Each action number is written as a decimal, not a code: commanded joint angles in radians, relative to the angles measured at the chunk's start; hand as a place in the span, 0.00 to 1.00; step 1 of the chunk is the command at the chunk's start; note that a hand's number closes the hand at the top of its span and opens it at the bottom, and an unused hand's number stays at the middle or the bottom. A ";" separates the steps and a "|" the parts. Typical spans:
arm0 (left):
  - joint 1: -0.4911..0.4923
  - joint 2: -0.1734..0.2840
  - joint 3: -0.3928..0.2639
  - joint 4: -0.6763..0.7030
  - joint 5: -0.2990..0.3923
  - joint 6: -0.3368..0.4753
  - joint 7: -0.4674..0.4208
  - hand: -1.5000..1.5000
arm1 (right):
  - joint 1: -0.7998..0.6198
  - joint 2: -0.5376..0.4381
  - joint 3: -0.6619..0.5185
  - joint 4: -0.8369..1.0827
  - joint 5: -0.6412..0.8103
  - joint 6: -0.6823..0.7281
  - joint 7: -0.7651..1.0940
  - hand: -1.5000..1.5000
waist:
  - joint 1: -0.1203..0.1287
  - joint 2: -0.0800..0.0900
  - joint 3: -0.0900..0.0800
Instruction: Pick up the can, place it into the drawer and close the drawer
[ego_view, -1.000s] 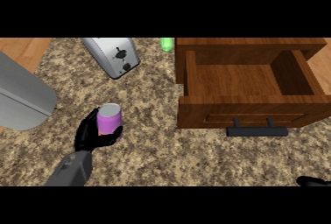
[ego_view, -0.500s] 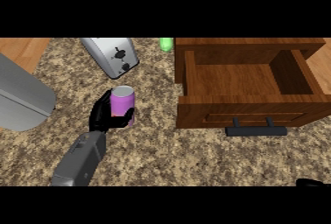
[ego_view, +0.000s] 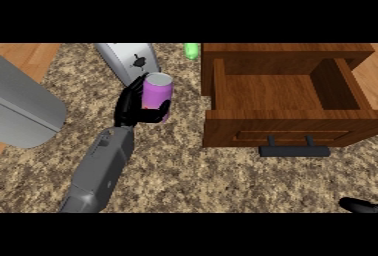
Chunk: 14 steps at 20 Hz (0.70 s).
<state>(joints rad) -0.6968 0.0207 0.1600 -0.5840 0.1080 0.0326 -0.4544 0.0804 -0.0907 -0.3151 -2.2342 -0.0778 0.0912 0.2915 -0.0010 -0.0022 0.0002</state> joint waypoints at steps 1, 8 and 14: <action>-0.032 -0.020 -0.073 -0.135 -0.009 0.049 0.136 1.00 | 0.039 -0.021 -0.058 -0.032 -0.072 0.031 -0.002 0.00 | -0.001 -0.005 0.001; -0.129 -0.020 -0.234 -0.323 0.119 0.185 0.381 1.00 | -0.024 -0.021 -0.009 0.004 0.002 0.000 0.025 0.00 | -0.011 -0.001 0.000; -0.228 -0.004 -0.219 -0.504 0.060 0.239 0.605 1.00 | -0.008 0.000 -0.012 -0.052 0.008 -0.024 0.037 0.00 | 0.002 -0.003 0.000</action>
<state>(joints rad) -0.8651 0.0043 -0.0465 -0.9838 0.1821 0.2294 0.0177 0.0745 -0.1007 -0.3297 -2.2618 -0.0803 0.0842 0.3218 -0.0034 -0.0038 0.0004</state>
